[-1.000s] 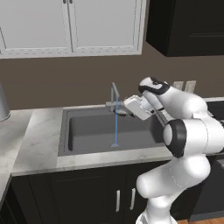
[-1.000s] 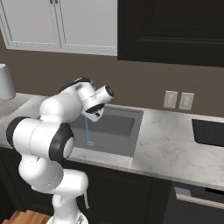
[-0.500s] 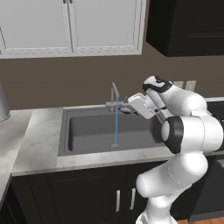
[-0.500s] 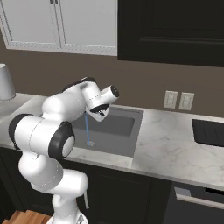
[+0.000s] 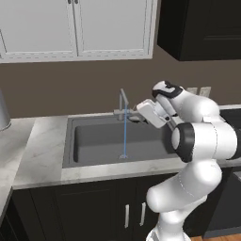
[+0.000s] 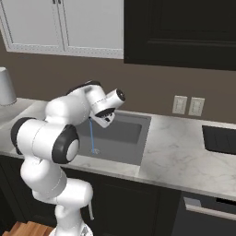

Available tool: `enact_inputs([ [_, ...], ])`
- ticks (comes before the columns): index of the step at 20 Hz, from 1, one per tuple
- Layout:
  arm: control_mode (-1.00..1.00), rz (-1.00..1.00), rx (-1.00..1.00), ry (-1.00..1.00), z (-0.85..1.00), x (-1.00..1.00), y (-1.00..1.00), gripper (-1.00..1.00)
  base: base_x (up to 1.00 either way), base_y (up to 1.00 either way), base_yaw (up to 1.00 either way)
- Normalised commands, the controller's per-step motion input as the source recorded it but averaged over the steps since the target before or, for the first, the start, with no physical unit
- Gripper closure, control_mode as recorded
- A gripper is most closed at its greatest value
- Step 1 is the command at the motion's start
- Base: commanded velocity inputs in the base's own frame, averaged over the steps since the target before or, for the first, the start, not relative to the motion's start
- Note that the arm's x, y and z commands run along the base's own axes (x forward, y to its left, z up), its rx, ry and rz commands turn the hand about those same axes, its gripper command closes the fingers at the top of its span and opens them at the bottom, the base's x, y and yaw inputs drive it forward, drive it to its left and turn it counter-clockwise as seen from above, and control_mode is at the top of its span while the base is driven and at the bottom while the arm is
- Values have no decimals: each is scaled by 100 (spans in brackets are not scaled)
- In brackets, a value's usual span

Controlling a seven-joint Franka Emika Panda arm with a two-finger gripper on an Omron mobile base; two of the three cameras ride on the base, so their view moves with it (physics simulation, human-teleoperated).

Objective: Take the fish out of the fridge, briefly rinse it in the sink, and place it on the tray next to the sink.

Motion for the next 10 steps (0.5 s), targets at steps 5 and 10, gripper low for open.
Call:
enact_inputs([
  [5,-100,0,-2,5,-5,33,14,100,0,0,0],
  [10,-100,-3,-2,2,-12,39,3,100,0,0,0],
])
